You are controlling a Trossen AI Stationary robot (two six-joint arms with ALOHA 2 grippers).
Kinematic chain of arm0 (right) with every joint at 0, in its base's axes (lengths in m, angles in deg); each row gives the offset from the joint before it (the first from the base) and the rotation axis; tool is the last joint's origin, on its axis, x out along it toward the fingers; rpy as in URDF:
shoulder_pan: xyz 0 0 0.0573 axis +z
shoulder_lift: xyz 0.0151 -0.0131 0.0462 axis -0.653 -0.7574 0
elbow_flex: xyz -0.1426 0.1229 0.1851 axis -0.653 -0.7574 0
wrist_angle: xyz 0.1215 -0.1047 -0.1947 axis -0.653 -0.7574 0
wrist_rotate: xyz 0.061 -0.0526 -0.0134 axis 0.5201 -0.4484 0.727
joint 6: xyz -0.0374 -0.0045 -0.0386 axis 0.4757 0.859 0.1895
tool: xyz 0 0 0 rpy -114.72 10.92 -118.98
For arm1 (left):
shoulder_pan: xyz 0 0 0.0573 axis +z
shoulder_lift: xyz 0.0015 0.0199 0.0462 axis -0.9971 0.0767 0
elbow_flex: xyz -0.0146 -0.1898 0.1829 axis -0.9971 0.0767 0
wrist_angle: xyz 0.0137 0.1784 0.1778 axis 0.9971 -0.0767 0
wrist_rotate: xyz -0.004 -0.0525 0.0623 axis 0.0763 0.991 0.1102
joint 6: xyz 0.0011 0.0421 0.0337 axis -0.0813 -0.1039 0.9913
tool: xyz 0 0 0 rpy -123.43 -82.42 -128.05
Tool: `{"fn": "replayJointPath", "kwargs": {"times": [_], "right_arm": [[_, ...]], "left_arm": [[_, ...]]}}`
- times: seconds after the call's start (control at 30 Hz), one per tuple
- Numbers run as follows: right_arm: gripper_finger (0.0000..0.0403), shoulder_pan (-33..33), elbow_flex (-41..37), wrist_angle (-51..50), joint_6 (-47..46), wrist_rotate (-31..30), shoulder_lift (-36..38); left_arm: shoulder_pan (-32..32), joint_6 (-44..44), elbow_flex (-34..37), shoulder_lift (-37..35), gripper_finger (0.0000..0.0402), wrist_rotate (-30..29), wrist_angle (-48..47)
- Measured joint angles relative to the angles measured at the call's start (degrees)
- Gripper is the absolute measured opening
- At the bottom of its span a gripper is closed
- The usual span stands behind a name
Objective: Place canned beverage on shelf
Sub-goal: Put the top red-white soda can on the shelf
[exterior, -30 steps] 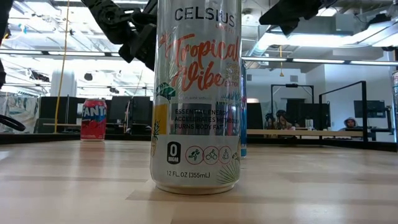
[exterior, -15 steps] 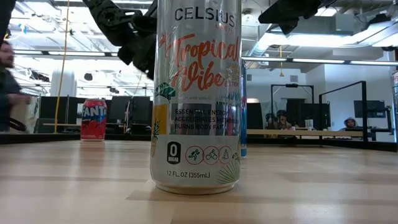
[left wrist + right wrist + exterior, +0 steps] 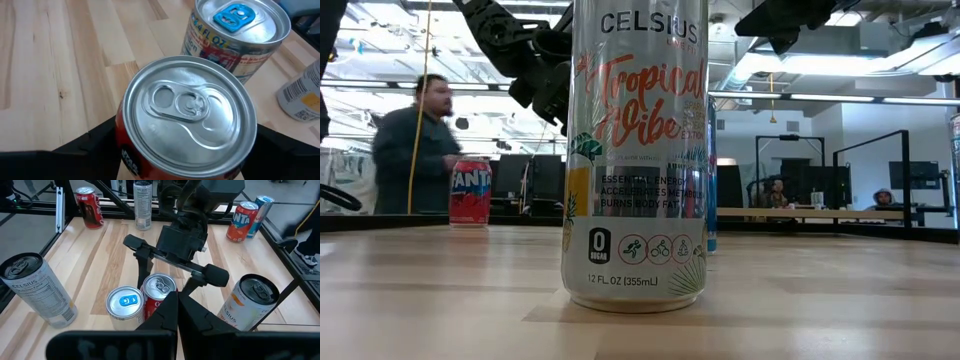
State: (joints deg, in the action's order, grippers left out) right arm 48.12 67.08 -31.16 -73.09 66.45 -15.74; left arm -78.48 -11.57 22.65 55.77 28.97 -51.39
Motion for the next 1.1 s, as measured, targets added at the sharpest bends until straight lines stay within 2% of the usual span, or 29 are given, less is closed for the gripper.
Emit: {"fn": "replayJointPath", "kwargs": {"times": [0.33,0.57,0.73,0.83,0.93,1.1], "right_arm": [[0.0028,0.0,0.0,0.0,0.0,0.0,0.0],[0.0028,0.0,0.0,-0.2,0.0,0.0,0.0],[0.0028,-0.1,0.0,-0.9,0.0,0.0,0.2],[0.0028,-0.5,0.1,-2.9,0.0,0.0,1.4],[0.0028,-0.8,0.0,-4.4,0.0,-0.1,3.3],[0.0028,-1.5,0.1,-4.3,0.5,-0.2,7.4]], "left_arm": [[-0.1,-0.3,-0.2,-1.0,0.0286,-1.0,-1.5],[-0.1,3.4,-2.8,-7.5,0.0286,-7.4,-11.8],[-0.1,4.4,-5.4,-14.1,0.0286,-6.4,-19.7],[-0.1,4.2,-6.7,-18.0,0.0286,-3.9,-17.4],[0.0,3.2,-8.2,-19.7,0.0286,-3.9,-12.9],[1.3,4.2,-15.7,-15.9,0.0286,-6.0,-10.2]]}}
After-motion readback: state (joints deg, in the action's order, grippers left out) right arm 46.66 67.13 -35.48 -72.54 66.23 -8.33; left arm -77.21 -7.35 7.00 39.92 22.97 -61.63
